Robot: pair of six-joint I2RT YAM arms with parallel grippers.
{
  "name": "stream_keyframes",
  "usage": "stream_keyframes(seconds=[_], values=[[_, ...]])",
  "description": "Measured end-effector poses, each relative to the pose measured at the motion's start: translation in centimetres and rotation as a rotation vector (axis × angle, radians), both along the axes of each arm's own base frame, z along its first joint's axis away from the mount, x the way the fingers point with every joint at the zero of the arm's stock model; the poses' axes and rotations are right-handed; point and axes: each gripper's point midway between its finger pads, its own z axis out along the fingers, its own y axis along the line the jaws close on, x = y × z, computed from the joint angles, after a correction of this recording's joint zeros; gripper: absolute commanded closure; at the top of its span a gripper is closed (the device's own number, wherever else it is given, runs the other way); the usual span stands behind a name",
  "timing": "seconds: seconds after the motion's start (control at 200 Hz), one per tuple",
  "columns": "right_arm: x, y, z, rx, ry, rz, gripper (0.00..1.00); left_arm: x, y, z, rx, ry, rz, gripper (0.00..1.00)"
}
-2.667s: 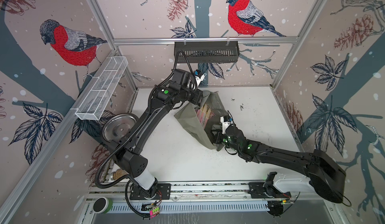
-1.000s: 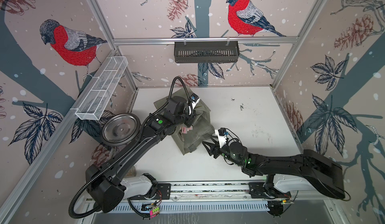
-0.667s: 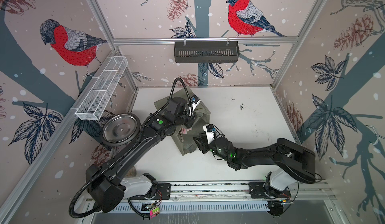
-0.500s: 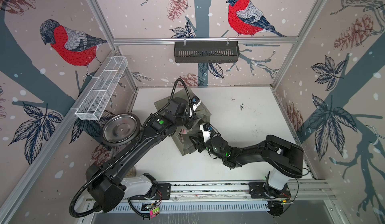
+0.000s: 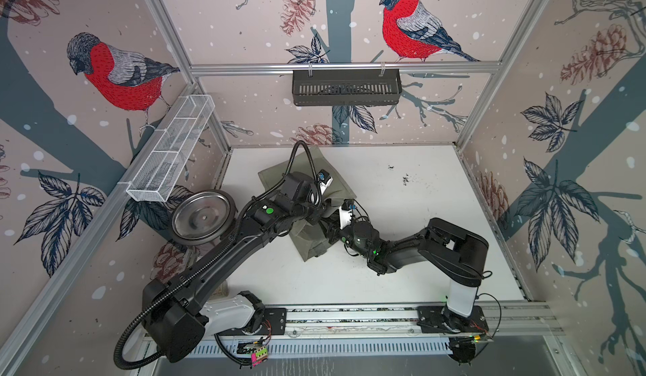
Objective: Take out the folding fans from the tote bags
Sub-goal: Adjust the canvas bag at the center of the board, then pick up the folding fan from the canvas bag.
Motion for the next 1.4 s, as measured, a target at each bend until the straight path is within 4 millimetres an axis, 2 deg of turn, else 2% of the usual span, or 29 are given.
stream_keyframes(seconds=[0.11, 0.195, 0.23, 0.295, 0.315, 0.475, 0.57, 0.63, 0.765, 0.971, 1.126, 1.401], values=[[0.0, 0.1, -0.1, 0.000, 0.001, 0.001, 0.62, -0.1, 0.1, -0.2, 0.011, 0.000, 0.011, 0.46], [0.1, 0.2, 0.1, 0.004, 0.000, 0.002, 0.62, -0.2, 0.1, -0.7, 0.035, 0.004, 0.016, 0.51], [0.1, 0.2, 0.1, 0.011, 0.009, 0.003, 0.62, -0.1, 0.2, -0.9, 0.048, 0.006, 0.025, 0.60], [0.0, 0.2, 0.1, 0.012, 0.010, 0.004, 0.61, 0.1, 0.5, -1.4, 0.071, 0.012, 0.042, 0.93], [0.0, 0.2, 0.1, 0.011, 0.011, 0.004, 0.60, 0.2, 0.6, -1.5, 0.072, 0.015, 0.053, 1.00], [-0.5, -0.5, 0.1, 0.007, 0.012, 0.007, 0.36, 0.8, 1.5, -0.9, 0.097, -0.017, 0.108, 1.00], [-1.0, -1.6, 0.1, -0.005, 0.007, 0.004, 0.32, 1.0, 1.8, 0.8, 0.079, -0.058, 0.129, 1.00], [-1.2, -2.1, -0.3, -0.022, 0.006, -0.003, 0.33, 1.2, 1.8, 1.7, 0.067, -0.083, 0.135, 1.00], [-1.6, -2.7, -1.9, -0.050, 0.056, -0.009, 0.38, 1.5, 2.0, 2.2, 0.047, -0.100, 0.168, 1.00], [-2.3, -0.9, -3.6, -0.063, 0.143, 0.019, 0.45, 1.4, 2.0, 2.3, -0.004, -0.124, 0.181, 1.00], [-1.4, 1.0, -3.4, -0.036, 0.195, 0.016, 0.48, 1.0, 2.4, 2.1, -0.027, -0.138, 0.183, 1.00], [2.6, 1.5, -6.8, 0.034, 0.381, -0.126, 0.48, 0.8, 2.2, 2.4, -0.072, -0.137, 0.169, 1.00]])
